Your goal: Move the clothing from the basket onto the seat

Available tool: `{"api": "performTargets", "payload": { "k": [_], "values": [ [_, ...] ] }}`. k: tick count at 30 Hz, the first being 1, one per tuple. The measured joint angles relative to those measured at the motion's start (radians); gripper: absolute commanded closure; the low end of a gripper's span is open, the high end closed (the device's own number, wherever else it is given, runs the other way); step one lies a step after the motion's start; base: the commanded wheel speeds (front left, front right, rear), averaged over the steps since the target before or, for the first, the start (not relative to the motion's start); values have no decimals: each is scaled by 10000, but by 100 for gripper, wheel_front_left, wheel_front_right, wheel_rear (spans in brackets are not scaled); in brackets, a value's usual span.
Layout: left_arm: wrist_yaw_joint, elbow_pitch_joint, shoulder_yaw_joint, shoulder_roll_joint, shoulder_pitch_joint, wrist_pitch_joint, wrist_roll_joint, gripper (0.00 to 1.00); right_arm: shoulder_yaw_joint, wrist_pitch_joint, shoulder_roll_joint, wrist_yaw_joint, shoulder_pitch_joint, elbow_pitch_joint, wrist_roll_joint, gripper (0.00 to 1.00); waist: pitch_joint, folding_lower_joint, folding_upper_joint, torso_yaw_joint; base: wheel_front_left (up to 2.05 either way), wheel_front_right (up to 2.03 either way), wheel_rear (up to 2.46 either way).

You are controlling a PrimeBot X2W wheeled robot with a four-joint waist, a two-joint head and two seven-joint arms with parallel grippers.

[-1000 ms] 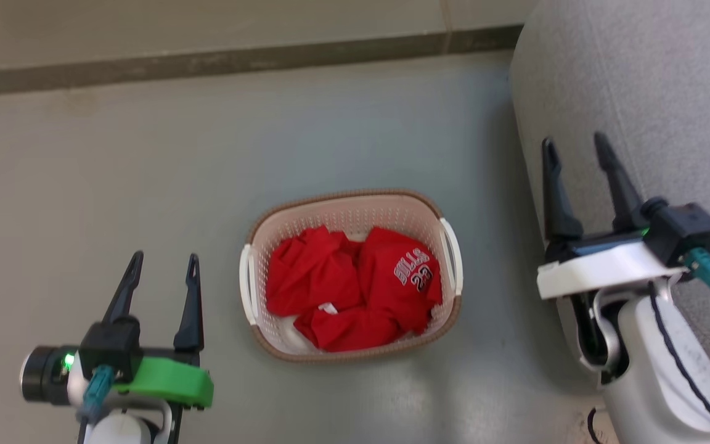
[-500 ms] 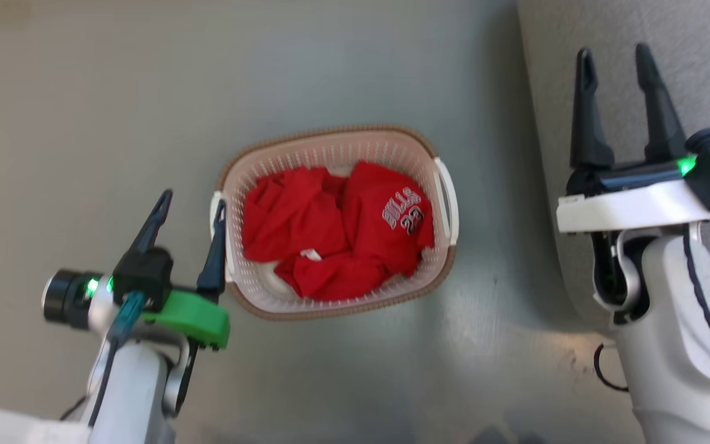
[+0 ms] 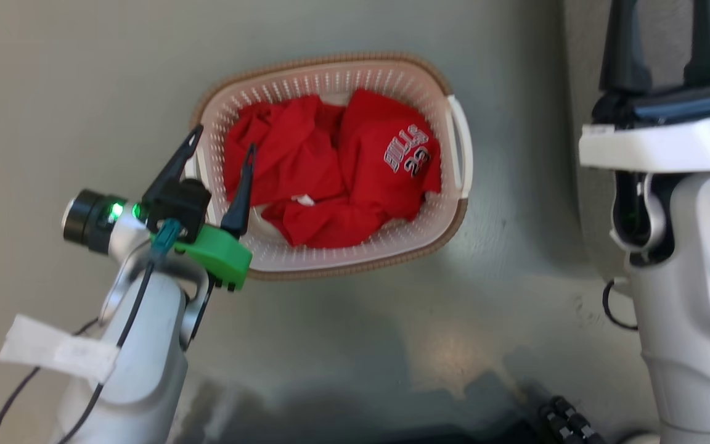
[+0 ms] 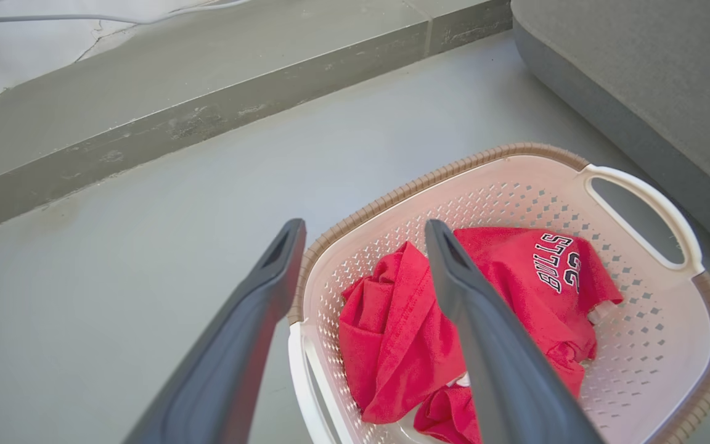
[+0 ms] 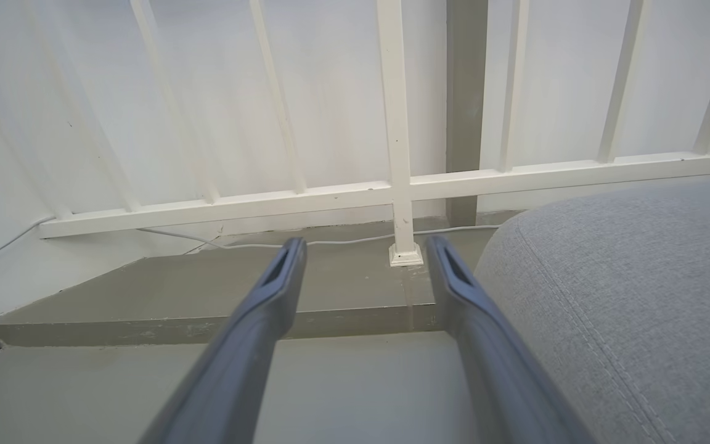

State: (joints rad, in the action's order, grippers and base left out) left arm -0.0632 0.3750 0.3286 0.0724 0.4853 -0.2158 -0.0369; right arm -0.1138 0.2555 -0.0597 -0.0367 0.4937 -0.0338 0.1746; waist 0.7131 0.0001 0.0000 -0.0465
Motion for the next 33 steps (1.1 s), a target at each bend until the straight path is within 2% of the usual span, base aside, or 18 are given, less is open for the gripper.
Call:
{"api": "performTargets", "payload": {
  "k": [16,24,33],
  "values": [
    [-265,1440,1024,-221,1934,-54,686,0,278,6,-23,12,1222,-301,-163,0,2134,1,0,106,0,0,0],
    [-349,2322,1559,-228,2590,-61,1145,0,276,6,-21,54,1406,-272,-163,0,2574,0,0,80,0,0,0],
    [-347,3350,1561,-232,3381,228,1375,0,17,6,-17,105,1616,-226,-125,0,2785,1,0,-292,0,0,0]
  ]
}}
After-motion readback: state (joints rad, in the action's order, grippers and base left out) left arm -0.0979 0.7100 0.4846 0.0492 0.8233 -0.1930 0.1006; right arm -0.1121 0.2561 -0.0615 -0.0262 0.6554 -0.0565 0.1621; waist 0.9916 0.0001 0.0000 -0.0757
